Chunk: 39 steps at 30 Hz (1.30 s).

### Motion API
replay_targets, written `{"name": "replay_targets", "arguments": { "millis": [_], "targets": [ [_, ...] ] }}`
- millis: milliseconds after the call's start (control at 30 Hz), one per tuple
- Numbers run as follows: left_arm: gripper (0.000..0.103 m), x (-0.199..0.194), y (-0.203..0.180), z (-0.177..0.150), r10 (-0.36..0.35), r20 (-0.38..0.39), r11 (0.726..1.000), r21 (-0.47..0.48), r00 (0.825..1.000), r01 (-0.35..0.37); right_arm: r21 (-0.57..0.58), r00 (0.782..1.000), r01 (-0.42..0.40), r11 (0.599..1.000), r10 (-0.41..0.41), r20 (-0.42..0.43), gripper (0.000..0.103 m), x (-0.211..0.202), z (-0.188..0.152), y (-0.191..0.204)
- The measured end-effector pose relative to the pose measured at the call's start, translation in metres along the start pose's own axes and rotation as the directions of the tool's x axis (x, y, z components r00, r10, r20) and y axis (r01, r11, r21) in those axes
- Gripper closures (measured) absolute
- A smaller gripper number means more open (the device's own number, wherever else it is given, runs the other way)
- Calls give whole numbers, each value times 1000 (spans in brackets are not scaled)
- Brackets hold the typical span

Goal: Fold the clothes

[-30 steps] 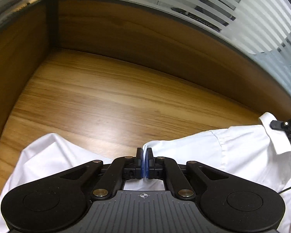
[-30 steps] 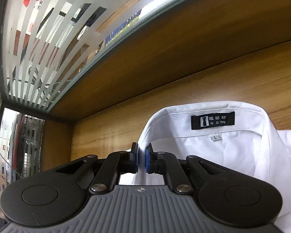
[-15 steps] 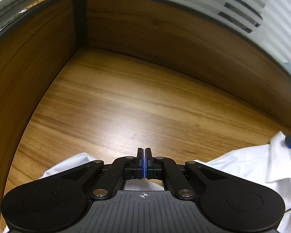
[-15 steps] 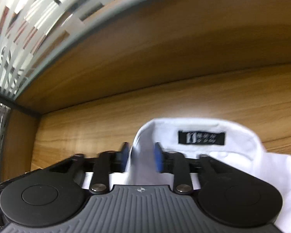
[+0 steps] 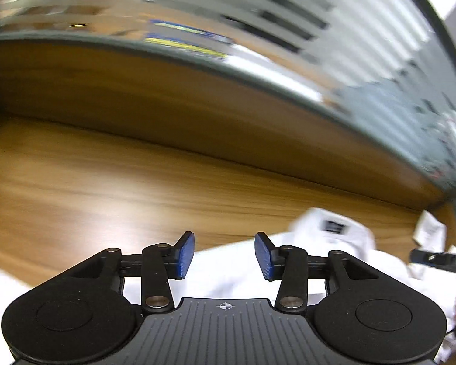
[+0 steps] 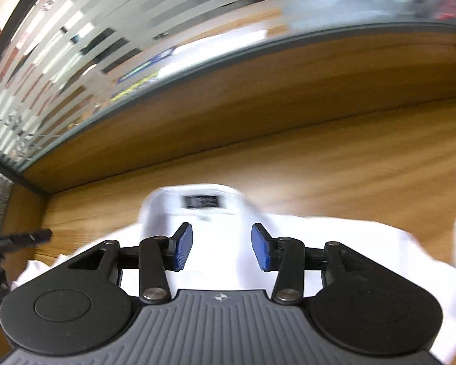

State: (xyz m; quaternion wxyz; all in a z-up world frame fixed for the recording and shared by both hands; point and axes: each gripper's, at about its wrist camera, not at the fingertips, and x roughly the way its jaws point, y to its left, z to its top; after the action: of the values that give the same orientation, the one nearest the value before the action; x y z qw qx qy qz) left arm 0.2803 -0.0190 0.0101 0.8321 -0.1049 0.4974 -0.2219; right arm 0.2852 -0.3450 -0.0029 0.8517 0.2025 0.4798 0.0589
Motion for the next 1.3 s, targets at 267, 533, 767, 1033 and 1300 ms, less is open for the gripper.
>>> {"name": "replay_targets", "arguments": {
  "millis": [267, 533, 767, 1033, 1300],
  "targets": [
    [45, 52, -87, 1, -149, -103, 985, 67, 983, 157, 64, 987, 156, 986, -158, 27, 55, -40, -27, -83],
    [41, 137, -159, -20, -188, -211, 969, 121, 959, 216, 56, 969, 241, 969, -243, 36, 55, -39, -34, -147],
    [76, 183, -187, -32, -84, -231, 976, 176, 969, 127, 1, 971, 238, 971, -238, 32, 60, -15, -37, -155],
    [94, 202, -190, -34, -36, -203, 975, 207, 978, 79, 43, 937, 344, 938, -346, 51, 103, -26, -46, -190],
    [93, 207, -183, -31, -49, -187, 978, 190, 981, 85, 126, 906, 406, 905, -417, 77, 103, -52, -56, -230]
  ]
}}
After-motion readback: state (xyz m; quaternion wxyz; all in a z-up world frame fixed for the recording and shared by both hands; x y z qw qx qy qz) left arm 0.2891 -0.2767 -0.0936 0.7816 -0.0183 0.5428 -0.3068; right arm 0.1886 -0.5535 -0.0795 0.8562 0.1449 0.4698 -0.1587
